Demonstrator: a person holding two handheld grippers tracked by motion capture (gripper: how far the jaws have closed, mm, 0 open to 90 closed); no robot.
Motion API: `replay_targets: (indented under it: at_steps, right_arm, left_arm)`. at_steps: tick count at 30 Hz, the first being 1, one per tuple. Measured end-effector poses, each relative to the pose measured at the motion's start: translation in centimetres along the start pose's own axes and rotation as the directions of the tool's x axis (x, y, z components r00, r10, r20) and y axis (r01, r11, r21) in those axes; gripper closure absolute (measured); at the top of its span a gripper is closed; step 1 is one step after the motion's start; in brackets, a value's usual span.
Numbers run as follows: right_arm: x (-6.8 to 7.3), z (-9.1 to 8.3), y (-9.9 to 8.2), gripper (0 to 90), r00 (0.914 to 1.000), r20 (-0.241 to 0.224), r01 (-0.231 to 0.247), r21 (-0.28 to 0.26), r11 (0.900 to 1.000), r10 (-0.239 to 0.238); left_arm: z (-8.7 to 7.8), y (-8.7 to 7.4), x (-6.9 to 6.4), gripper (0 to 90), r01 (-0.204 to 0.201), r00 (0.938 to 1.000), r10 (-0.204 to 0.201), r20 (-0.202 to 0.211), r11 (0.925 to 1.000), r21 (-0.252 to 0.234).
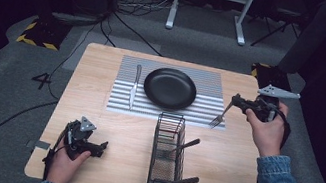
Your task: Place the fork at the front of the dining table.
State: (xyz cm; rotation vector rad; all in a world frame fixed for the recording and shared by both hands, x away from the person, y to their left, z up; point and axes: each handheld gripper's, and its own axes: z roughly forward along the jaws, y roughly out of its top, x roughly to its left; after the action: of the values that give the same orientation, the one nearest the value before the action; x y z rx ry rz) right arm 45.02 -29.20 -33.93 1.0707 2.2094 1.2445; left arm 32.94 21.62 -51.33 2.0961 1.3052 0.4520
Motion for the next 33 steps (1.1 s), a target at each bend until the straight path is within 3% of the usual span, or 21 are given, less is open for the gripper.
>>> replay_targets:
  at_steps: [3, 11, 22, 33]
  right_arm:
    - [0.0, 0.8, -0.7, 87.0, 0.9999, 0.007, 0.012, 0.013, 0.9998, -0.012]
    - [-0.3, 2.3, -2.2, 86.8, 0.9998, 0.006, -0.019, 0.026, 0.9995, 0.019]
    - [0.3, 2.9, -2.7, 83.4, 0.9999, -0.01, -0.003, 0.028, 0.9996, 0.003]
    - [0.3, 5.0, -4.9, 80.4, 0.9986, -0.046, -0.023, 0.045, 0.9987, 0.025]
  left_arm:
    - [0.0, 0.0, 0.0, 0.3, 0.0, 1.0, 0.0, 0.0, 1.0, 0.001]
    - [0.0, 0.0, 0.0, 0.3, 0.0, 1.0, 0.0, 0.0, 1.0, 0.0]
    - [0.0, 0.0, 0.0, 0.3, 0.0, 1.0, 0.0, 0.0, 1.0, 0.001]
    - [0.0, 0.0, 0.0, 0.3, 0.0, 1.0, 0.0, 0.0, 1.0, 0.001]
